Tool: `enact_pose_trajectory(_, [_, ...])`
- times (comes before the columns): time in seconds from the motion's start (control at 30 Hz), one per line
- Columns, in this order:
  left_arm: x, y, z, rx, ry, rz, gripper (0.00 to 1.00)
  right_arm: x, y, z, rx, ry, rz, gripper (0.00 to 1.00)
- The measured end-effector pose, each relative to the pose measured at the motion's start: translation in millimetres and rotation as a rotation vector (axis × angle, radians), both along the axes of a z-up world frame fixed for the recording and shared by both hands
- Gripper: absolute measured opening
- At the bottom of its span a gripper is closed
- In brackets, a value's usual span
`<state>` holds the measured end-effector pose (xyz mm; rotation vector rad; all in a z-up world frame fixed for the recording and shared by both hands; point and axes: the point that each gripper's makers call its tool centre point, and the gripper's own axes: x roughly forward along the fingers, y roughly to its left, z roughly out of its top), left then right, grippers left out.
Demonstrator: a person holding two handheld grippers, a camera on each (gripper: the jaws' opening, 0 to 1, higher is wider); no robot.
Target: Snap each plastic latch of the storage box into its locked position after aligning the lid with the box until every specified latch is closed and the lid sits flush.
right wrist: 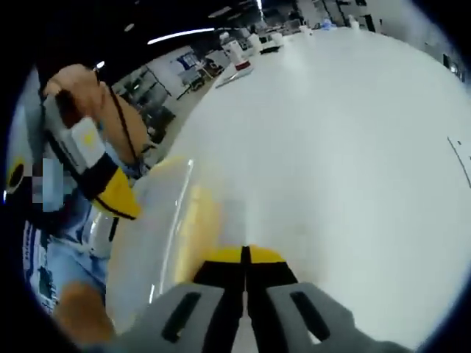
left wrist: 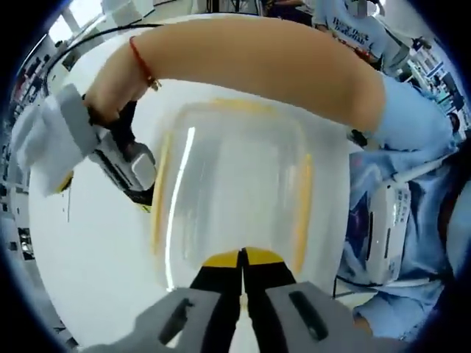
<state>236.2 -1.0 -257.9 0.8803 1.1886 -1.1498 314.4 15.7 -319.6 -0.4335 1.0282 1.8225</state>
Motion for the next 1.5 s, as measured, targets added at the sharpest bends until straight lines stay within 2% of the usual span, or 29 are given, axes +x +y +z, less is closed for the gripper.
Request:
enact_pose_trajectory(0.07, [0.6, 1.7, -1.3, 0.000, -0.004, -0.006, 0.00, 3.7, 9.6, 6.1, 0.082, -0.081, -0.012, 0.00])
enact_pose_trajectory(0.1, [0.8, 2.4, -1.5, -0.009, -0.007, -0.042, 0.00, 3.9, 10.1, 8.4, 0.092, -0.091, -0.015, 0.00])
enact_pose_trajectory(0.2, [3.1, 5.7, -2.1, -0.035, 0.005, -0.027, 0.00, 12.8, 11.5, 11.8, 0.120, -0.169, -0.031, 0.00])
enact_pose_trajectory(0.23, [3.5, 6.3, -1.5, -0.049, 0.007, -0.034, 0.00, 19.5, 12.9, 12.3, 0.128, -0.215, -0.052, 0.00])
enact_pose_trajectory(0.3, [4.4, 7.6, -3.2, -0.102, 0.004, -0.066, 0.00, 33.8, 12.9, 17.7, 0.176, -0.298, -0.120, 0.00])
enact_pose_trajectory(0.33, [4.4, 9.5, -3.2, -0.097, 0.006, -0.060, 0.01, 38.0, 13.4, 19.5, 0.185, -0.325, -0.142, 0.00])
enact_pose_trajectory(0.43, [5.2, 9.8, -3.7, -0.163, 0.015, -0.079, 0.03, 45.4, 14.0, 27.5, 0.216, -0.403, -0.179, 0.00])
enact_pose_trajectory(0.53, [6.4, 11.6, -3.1, -0.226, 0.042, -0.070, 0.06, 54.3, 15.3, 37.4, 0.239, -0.478, -0.253, 0.05])
enact_pose_trajectory(0.57, [6.1, 11.0, -2.7, -0.257, 0.046, -0.089, 0.07, 58.7, 14.0, 41.4, 0.244, -0.516, -0.287, 0.06])
enact_pose_trajectory(0.63, [7.1, 12.0, -2.2, -0.292, 0.052, -0.084, 0.08, 60.7, 12.0, 47.0, 0.254, -0.539, -0.311, 0.06])
enact_pose_trajectory(0.67, [10.4, 11.2, -1.0, -0.332, 0.049, -0.069, 0.11, 61.9, 12.0, 53.1, 0.278, -0.559, -0.329, 0.07])
enact_pose_trajectory(0.73, [15.9, 14.2, -0.2, -0.358, 0.035, -0.047, 0.13, 61.4, 9.4, 58.5, 0.287, -0.572, -0.351, 0.10])
enact_pose_trajectory(0.77, [18.1, 16.3, 0.4, -0.367, 0.033, -0.043, 0.13, 65.8, 6.9, 64.3, 0.297, -0.610, -0.382, 0.11])
enact_pose_trajectory(0.87, [35.8, 15.0, 18.4, -0.510, -0.027, 0.041, 0.14, 58.3, 3.0, 71.9, 0.318, -0.644, -0.442, 0.14])
enact_pose_trajectory(0.9, [38.0, 15.0, 21.0, -0.526, -0.040, 0.052, 0.15, 58.4, 2.2, 73.0, 0.319, -0.645, -0.449, 0.15])
enact_pose_trajectory(1.0, [58.3, 22.5, 48.5, -0.675, -0.189, 0.128, 0.19, 54.2, -4.8, 87.6, 0.374, -0.675, -0.525, 0.17])
enact_pose_trajectory(1.07, [70.6, 34.3, 62.6, -0.725, -0.307, 0.180, 0.21, 50.1, -10.6, 98.5, 0.416, -0.694, -0.576, 0.18])
enact_pose_trajectory(1.1, [73.3, 38.3, 67.2, -0.739, -0.347, 0.189, 0.22, 48.5, -12.8, 102.4, 0.431, -0.700, -0.588, 0.19])
enact_pose_trajectory(1.2, [77.9, 56.5, 91.8, -0.840, -0.505, 0.233, 0.27, 37.7, -29.3, 124.6, 0.502, -0.712, -0.688, 0.22])
enact_pose_trajectory(1.27, [72.3, 63.3, 101.6, -0.898, -0.529, 0.256, 0.27, 31.1, -39.8, 131.3, 0.507, -0.741, -0.724, 0.25])
enact_pose_trajectory(1.3, [72.2, 66.5, 104.9, -0.904, -0.547, 0.265, 0.28, 27.9, -45.2, 136.1, 0.517, -0.765, -0.738, 0.26])
enact_pose_trajectory(1.37, [71.2, 76.9, 116.2, -0.925, -0.634, 0.282, 0.31, 19.5, -56.1, 143.8, 0.525, -0.805, -0.754, 0.29])
enact_pose_trajectory(1.5, [60.0, 96.2, 136.1, -1.002, -0.740, 0.312, 0.36, 0.7, -83.5, 162.2, 0.585, -0.888, -0.834, 0.32])
